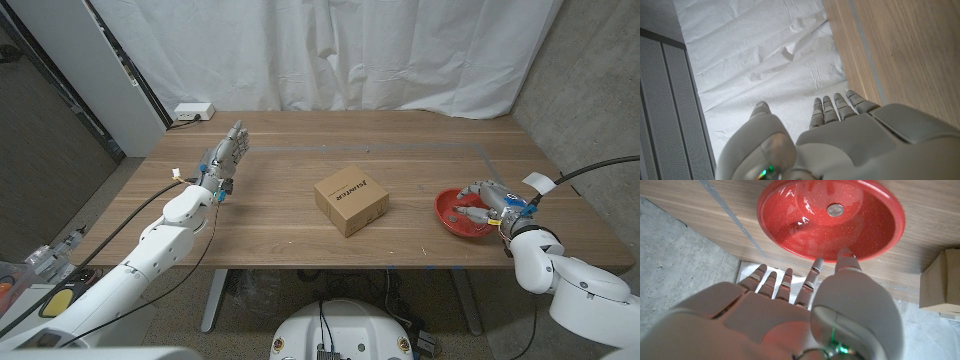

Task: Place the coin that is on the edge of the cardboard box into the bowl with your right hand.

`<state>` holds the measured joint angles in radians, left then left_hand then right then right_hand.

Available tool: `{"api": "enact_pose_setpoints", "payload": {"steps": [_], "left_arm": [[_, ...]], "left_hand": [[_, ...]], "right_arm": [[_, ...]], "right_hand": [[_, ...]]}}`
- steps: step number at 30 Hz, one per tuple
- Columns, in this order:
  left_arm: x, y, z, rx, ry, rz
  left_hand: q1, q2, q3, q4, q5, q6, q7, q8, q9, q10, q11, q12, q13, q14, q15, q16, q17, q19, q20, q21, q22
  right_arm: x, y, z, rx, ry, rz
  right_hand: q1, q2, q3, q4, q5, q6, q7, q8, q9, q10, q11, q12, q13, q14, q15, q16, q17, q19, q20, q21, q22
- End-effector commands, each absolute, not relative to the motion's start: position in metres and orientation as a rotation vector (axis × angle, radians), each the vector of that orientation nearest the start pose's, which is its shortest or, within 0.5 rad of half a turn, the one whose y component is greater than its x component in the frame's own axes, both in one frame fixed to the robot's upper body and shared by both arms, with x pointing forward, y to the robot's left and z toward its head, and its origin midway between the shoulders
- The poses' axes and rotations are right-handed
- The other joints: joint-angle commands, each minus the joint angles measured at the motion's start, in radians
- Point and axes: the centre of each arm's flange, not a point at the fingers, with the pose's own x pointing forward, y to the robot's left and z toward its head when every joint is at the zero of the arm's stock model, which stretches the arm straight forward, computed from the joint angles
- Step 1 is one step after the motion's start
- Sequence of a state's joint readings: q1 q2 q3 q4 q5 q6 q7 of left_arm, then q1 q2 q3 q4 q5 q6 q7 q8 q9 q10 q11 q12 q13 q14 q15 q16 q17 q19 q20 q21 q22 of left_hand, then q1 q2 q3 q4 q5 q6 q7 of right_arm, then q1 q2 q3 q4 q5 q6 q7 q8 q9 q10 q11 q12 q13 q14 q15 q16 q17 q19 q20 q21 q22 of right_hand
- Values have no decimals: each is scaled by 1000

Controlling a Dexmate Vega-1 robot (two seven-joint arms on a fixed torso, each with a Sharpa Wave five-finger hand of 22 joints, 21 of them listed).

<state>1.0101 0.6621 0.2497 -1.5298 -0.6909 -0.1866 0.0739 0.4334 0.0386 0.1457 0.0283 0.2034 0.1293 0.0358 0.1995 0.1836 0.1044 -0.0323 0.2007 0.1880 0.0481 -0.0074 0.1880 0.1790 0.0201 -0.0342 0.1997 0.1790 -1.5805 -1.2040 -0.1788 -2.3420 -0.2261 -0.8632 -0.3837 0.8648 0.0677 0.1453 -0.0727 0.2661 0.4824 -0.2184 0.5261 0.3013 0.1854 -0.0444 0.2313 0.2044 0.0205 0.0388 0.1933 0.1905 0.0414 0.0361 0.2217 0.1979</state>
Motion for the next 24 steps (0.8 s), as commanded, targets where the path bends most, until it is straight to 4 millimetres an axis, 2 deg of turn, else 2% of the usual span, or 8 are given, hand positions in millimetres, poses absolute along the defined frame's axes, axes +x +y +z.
{"api": "enact_pose_setpoints", "payload": {"steps": [1, 13, 16, 18, 24], "left_arm": [[601, 348, -34, -19, -564, -88], [597, 345, -42, -27, -565, -96], [597, 345, -39, -19, -569, -101], [596, 344, -38, -17, -574, -106], [596, 345, -36, -12, -574, -110]], "left_hand": [[8, 6, -1, -2, -1, 8, 1, -2, 3, 5, 1, 1, 3, -3, -5, 0, 5, -6, -27, 1, 2], [9, 7, -3, -2, -1, 8, 1, -2, 3, 6, 4, 1, 3, -2, -5, 1, 5, -7, -27, 1, 2], [9, 7, -3, -2, -1, 8, 1, -2, 3, 5, 5, 1, 3, -3, -5, 1, 5, -7, -27, 1, 2], [9, 7, -3, -2, -1, 8, 0, -2, 3, 6, 3, 1, 3, -3, -5, 0, 5, -7, -27, 1, 2], [10, 7, -4, -2, -1, 8, 0, -2, 3, 6, 3, 1, 3, -3, -4, 1, 5, -7, -27, 2, 2]], "right_arm": [[443, -341, -89, -1364, -227, -361], [437, -339, -78, -1346, -293, -391], [435, -337, -75, -1320, -341, -399], [435, -336, -74, -1299, -363, -400], [436, -332, -70, -1257, -412, -405]], "right_hand": [[-15, -1, -1, 7, -4, -9, 4, -6, -2, 4, 13, 1, 0, 5, -4, -1, 2, 1, 2, 0, 4], [-48, 8, -7, 25, -14, -10, 11, -21, -15, 15, 18, 8, 0, 19, -8, 4, 2, 6, -2, 2, 4], [-66, 12, -10, 33, -20, -10, 17, -31, -24, 36, 22, 17, 0, 34, -18, 8, 1, 15, -17, 5, 3], [-74, 13, -11, 36, -25, -12, 23, -40, -31, 52, 34, 23, -1, 46, -24, 9, 0, 27, -32, 8, 2], [-83, 15, -11, 37, -31, -32, 38, -57, -39, 73, 43, 32, -2, 65, -31, 10, -3, 52, -50, 16, 0]]}}
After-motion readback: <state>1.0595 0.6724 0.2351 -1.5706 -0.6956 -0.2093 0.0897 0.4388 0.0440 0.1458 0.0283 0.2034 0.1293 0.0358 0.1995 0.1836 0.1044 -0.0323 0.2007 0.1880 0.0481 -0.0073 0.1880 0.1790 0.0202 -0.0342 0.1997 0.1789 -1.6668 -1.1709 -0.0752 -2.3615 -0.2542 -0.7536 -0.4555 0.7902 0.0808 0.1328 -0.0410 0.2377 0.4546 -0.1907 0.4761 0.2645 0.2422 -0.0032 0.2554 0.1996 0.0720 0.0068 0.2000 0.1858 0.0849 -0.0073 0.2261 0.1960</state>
